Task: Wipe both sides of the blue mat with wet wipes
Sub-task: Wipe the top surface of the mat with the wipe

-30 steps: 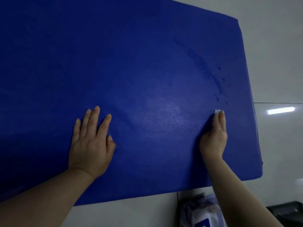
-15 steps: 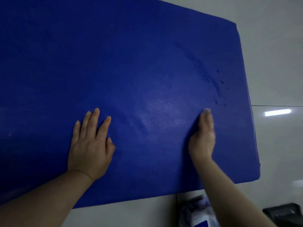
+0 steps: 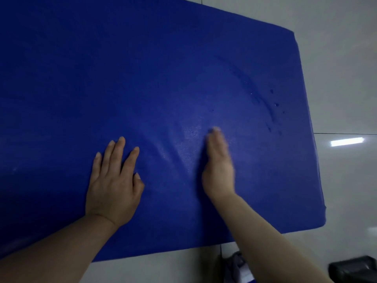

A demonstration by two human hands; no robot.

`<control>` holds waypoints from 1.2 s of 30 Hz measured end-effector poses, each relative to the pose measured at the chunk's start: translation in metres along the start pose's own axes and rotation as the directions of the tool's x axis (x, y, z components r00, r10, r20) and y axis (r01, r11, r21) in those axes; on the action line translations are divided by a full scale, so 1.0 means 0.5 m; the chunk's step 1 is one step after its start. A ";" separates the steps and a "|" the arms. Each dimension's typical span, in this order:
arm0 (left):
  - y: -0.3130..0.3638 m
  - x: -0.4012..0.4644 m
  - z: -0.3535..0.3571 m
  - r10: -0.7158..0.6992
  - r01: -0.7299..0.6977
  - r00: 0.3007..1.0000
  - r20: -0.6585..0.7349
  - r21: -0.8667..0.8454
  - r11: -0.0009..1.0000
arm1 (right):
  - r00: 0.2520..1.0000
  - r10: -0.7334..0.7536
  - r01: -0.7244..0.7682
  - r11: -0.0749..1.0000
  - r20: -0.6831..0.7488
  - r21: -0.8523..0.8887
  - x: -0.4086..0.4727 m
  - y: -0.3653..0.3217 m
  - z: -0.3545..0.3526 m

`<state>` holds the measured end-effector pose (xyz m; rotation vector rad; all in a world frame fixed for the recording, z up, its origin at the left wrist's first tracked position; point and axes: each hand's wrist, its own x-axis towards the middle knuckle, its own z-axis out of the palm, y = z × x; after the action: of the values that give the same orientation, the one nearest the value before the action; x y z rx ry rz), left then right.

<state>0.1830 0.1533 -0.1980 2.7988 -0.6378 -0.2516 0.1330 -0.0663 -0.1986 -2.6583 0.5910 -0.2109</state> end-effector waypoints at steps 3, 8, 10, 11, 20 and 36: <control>-0.002 -0.001 0.001 0.005 -0.005 1.000 0.002 0.002 1.000 | 0.945 -0.302 0.304 0.953 0.122 0.004 0.010 -0.026 0.024; -0.002 0.000 0.003 0.007 -0.007 1.000 -0.021 -0.019 1.000 | 0.938 0.331 -0.337 0.940 -0.105 -0.054 0.072 0.129 -0.076; -0.001 0.000 0.003 0.008 -0.009 1.000 -0.019 -0.020 1.000 | 0.908 0.393 -0.406 0.911 -0.146 -0.070 0.068 0.111 -0.072; -0.001 0.001 0.002 0.008 -0.008 1.000 -0.018 -0.017 1.000 | 0.950 0.285 -0.294 0.954 -0.126 -0.053 0.059 0.076 -0.054; -0.002 0.001 0.003 0.010 -0.010 1.000 -0.030 -0.009 1.000 | 0.978 0.197 -0.203 0.975 -0.069 -0.094 0.091 0.126 -0.064; -0.001 0.002 0.007 0.013 -0.013 1.000 -0.023 0.007 1.000 | 0.873 0.462 -0.478 0.874 -0.154 -0.084 0.157 0.130 -0.077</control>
<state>0.1832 0.1527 -0.2015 2.7991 -0.6524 -0.2146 0.1703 -0.1677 -0.1864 -2.5246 1.3087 -0.2084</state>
